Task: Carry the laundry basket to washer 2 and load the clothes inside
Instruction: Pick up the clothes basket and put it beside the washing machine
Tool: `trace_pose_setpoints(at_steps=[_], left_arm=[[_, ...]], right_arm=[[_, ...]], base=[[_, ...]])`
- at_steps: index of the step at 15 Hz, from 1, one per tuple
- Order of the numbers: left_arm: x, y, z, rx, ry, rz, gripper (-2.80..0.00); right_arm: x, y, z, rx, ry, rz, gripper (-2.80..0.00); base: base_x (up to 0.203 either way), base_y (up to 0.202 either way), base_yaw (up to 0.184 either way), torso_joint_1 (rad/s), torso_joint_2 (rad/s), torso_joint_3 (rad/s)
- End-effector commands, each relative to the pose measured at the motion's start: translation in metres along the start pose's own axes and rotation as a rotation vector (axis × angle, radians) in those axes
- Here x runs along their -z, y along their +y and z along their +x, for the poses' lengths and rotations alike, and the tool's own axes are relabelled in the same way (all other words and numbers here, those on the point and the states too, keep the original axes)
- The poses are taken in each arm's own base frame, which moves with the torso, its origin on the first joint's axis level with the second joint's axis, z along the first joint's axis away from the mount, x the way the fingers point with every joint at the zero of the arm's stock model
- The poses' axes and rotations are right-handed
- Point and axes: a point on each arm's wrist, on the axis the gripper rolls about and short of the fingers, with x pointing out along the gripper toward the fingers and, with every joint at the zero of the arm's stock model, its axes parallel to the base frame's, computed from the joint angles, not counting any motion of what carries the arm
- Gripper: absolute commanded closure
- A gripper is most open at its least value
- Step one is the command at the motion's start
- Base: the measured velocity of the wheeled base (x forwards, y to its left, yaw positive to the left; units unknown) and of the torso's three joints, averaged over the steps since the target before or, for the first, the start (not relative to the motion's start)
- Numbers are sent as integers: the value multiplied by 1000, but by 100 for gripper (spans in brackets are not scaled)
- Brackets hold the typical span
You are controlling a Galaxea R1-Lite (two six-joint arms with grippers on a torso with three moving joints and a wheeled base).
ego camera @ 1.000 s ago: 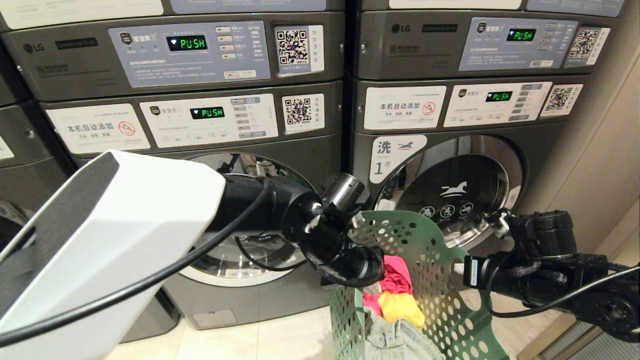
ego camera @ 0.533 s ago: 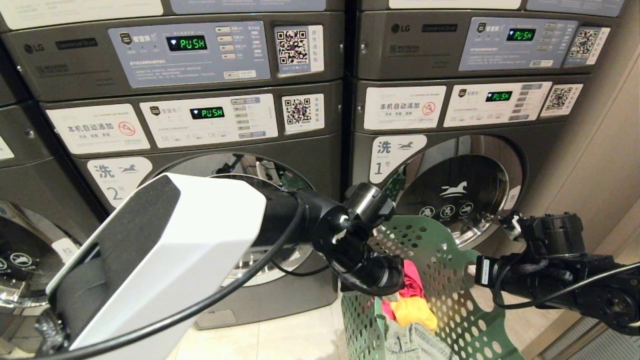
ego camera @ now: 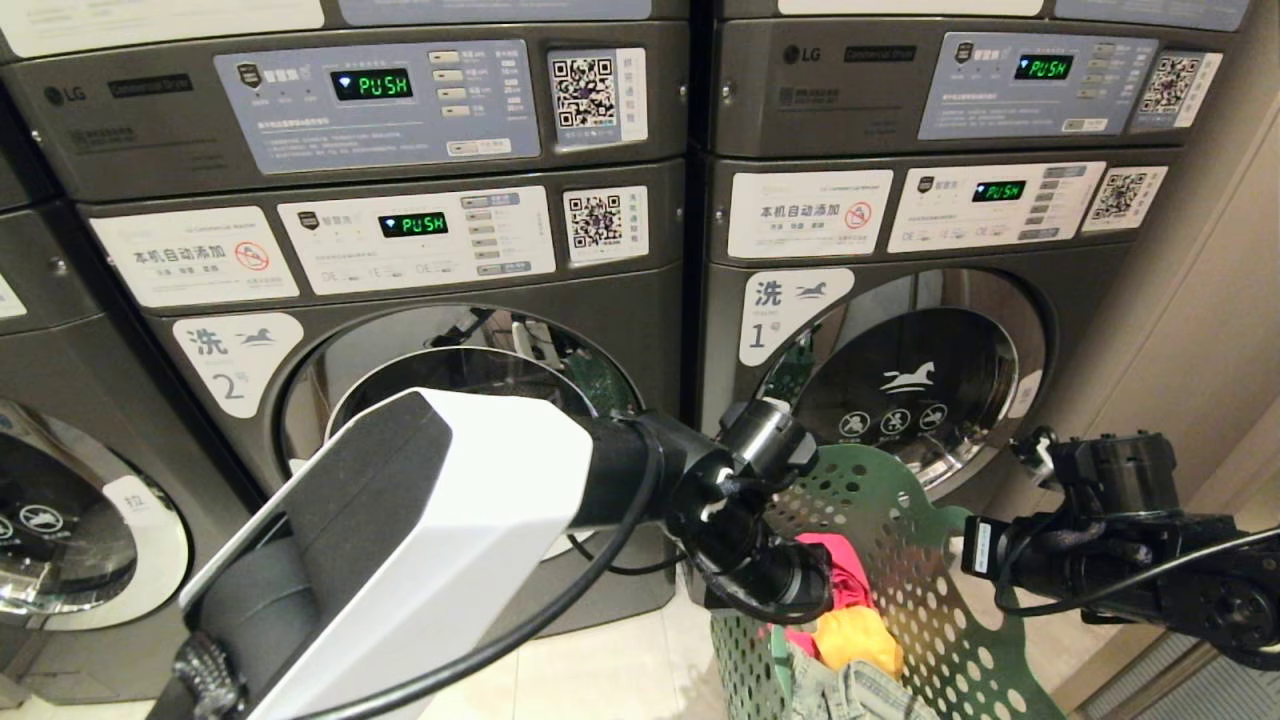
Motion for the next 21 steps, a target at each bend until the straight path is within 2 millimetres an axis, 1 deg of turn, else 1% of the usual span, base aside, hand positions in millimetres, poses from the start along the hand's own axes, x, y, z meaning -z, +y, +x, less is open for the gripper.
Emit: trace_pose_setpoints(at_steps=[1,3,6,9,15,21], left_arm=[[3,1,8,-6,20,-5,0],[6,-1,13,-7,32,2,0],[8,-3,22,2,32,15,0],[9,-6,25,10,28,25,0],[9,-4,25,4,26,20,0],[9,-5,25,4,24,23,0]], right_arm=[[-3,-7,1,21,-9,-2,0],[-5,-15,1,60,-18,-37,0],[-7,-18,2,71,-21,-35,0],[-7,-21,3,78,-21,-29,0],[-6,-22,6,83,-13,-30,0],[-9,-21,6,70,-41,-39,0]], base=[[0,0,0,2,2,-104],[0,0,0,2,3,-162],[0,0,0,4,1,-191],[0,0,0,3,5,-198],[0,0,0,4,2,-185],[0,0,0,1,1,-19]])
